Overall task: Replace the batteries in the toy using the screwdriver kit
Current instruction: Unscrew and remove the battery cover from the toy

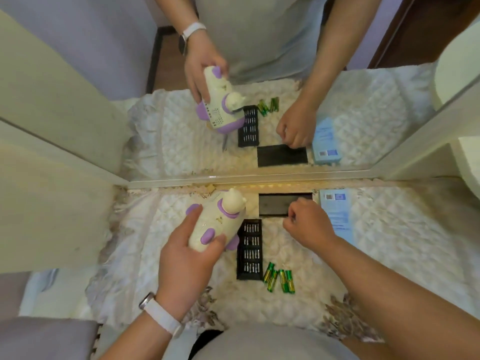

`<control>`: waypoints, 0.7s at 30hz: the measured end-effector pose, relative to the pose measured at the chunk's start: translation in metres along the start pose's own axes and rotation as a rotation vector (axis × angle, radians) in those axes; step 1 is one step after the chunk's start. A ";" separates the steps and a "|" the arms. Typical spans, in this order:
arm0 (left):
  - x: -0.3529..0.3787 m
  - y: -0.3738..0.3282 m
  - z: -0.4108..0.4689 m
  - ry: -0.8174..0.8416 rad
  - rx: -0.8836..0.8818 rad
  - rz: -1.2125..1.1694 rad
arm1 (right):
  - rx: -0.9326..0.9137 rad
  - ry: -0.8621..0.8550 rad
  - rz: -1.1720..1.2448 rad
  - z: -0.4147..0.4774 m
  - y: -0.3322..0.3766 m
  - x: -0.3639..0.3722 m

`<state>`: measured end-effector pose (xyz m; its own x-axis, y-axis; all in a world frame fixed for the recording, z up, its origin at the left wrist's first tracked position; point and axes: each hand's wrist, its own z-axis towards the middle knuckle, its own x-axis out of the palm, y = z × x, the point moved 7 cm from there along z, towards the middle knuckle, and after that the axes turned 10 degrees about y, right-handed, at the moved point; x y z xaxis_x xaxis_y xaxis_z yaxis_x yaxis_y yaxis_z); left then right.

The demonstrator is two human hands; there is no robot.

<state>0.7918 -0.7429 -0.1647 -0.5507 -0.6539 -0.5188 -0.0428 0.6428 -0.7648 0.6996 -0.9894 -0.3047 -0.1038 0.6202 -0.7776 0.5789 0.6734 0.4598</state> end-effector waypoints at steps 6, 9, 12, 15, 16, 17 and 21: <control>0.010 -0.001 -0.008 -0.054 -0.055 -0.018 | -0.017 -0.050 -0.068 0.017 -0.004 0.000; 0.014 0.000 -0.009 -0.054 -0.072 -0.018 | -0.021 -0.062 -0.058 0.019 -0.007 0.001; 0.017 -0.004 -0.009 -0.037 -0.051 -0.020 | -0.011 -0.072 -0.016 0.015 -0.011 -0.004; 0.019 -0.008 -0.010 -0.023 -0.018 -0.053 | -0.012 -0.039 0.100 0.003 -0.009 -0.013; 0.019 -0.009 -0.010 -0.014 -0.011 -0.079 | -0.011 -0.004 0.167 -0.004 -0.006 -0.016; 0.019 -0.011 -0.009 -0.003 0.003 -0.109 | -0.020 0.028 0.235 -0.010 0.000 -0.019; 0.016 -0.023 -0.008 0.037 0.093 -0.237 | -0.042 0.080 0.514 -0.046 0.041 -0.031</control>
<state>0.7770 -0.7656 -0.1522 -0.5644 -0.7660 -0.3077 -0.0983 0.4324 -0.8963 0.6895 -0.9623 -0.2422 0.1233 0.9027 -0.4122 0.5382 0.2882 0.7920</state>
